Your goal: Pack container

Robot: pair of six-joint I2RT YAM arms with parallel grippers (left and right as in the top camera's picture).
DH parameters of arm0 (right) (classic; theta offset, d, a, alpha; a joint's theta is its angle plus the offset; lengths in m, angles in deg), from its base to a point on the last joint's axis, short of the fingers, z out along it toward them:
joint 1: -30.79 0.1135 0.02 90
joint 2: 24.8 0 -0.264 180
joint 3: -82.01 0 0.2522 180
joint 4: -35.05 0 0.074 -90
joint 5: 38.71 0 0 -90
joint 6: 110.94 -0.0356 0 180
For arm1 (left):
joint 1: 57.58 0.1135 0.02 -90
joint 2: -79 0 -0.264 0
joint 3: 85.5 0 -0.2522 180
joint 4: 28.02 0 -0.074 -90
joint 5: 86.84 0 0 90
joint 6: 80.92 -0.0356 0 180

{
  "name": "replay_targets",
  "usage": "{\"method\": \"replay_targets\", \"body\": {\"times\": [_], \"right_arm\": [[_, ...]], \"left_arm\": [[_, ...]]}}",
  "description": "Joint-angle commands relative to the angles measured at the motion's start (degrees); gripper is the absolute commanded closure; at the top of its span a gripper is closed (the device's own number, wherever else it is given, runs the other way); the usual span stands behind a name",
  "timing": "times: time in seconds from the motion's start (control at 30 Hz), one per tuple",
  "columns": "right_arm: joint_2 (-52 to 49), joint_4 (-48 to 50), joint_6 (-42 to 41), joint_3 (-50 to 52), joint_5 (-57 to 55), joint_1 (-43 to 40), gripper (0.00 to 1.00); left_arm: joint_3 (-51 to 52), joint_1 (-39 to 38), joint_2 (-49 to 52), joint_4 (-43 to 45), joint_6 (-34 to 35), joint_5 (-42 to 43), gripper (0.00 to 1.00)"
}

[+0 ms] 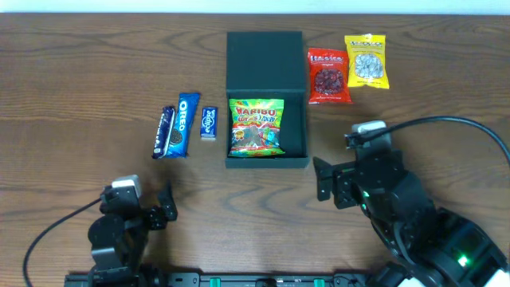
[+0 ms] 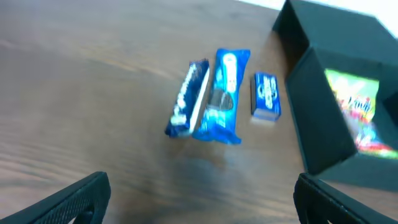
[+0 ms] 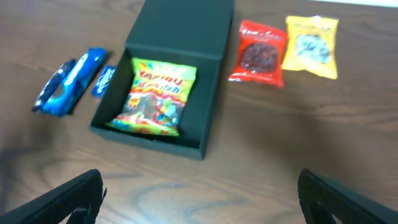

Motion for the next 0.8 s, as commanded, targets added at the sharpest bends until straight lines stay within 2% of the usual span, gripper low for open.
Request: {"method": "replay_targets", "body": {"times": [0.0, 0.07, 0.27, 0.43, 0.57, 0.77], "right_arm": [[0.4, -0.2, 0.9, -0.6, -3.4, -2.2, 0.01], [0.3, 0.1, 1.0, -0.6, -3.4, -3.8, 0.01], [0.1, 1.1, 0.9, -0.6, -3.4, -6.6, 0.01], [-0.9, 1.3, 0.9, -0.6, -3.4, -7.8, 0.01], [-1.9, 1.3, 0.9, -0.6, -3.4, -7.9, 0.01], [-2.3, 0.9, 1.0, -0.6, -3.4, -7.9, 0.01]], "left_arm": [[-6.0, 0.1, 6.6, 1.6, -0.7, -3.8, 0.05], [-11.5, 0.1, 16.1, 2.9, -2.9, -3.8, 0.05], [-25.3, -0.3, 35.9, 3.8, -2.9, -3.8, 0.05], [-36.0, -6.1, 50.8, 4.2, -4.9, -3.8, 0.05], [-39.5, -12.5, 61.6, 6.2, -7.3, -3.8, 0.05], [-39.7, -14.5, 73.3, 7.4, -7.1, -1.1, 0.05]]}}
